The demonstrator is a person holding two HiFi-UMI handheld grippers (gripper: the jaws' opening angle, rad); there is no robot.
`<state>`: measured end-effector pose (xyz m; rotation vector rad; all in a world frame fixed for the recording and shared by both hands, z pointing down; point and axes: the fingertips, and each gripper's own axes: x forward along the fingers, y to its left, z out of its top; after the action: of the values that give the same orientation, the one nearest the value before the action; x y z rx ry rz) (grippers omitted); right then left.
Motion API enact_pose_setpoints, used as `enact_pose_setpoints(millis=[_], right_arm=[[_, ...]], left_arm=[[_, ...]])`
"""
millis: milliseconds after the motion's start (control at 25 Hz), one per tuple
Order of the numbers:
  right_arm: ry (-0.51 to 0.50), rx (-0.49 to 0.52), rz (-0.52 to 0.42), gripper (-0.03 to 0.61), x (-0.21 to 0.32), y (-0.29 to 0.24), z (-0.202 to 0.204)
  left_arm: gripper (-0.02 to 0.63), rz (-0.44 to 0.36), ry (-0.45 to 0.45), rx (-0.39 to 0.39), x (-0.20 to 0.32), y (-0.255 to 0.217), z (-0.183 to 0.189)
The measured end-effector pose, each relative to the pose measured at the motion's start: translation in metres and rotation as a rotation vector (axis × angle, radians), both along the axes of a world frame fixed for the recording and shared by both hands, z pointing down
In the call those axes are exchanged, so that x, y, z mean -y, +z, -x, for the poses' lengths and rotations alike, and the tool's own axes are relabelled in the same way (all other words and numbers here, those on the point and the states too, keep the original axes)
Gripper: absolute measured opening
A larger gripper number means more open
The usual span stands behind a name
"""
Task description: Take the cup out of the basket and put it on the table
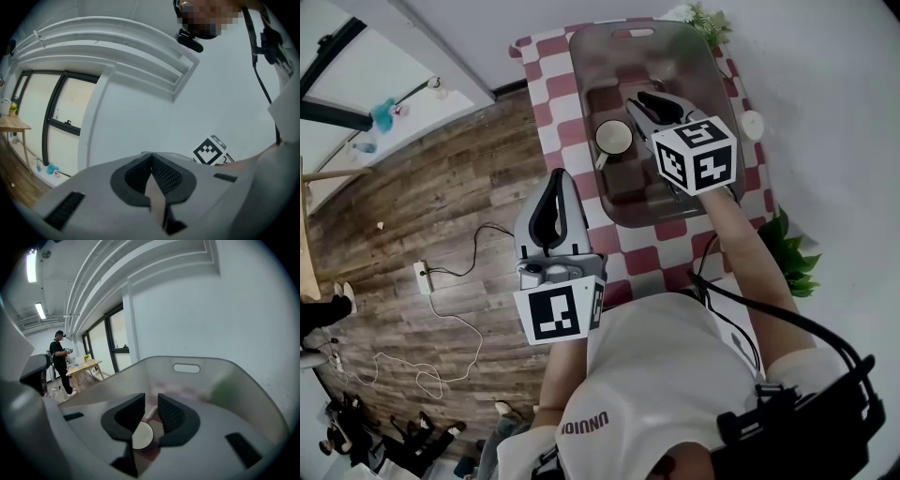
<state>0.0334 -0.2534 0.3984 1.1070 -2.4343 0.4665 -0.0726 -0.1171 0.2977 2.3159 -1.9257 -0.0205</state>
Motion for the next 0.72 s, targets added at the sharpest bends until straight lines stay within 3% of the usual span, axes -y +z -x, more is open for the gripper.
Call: enact_pose_setpoints(millis=[720], right_arm=[[-0.107, -0.149, 0.054, 0.094, 0.000, 0.035, 0.014]], left_arm=[[0.012, -0.001, -0.006, -0.022, 0.003, 0.003, 0.006]])
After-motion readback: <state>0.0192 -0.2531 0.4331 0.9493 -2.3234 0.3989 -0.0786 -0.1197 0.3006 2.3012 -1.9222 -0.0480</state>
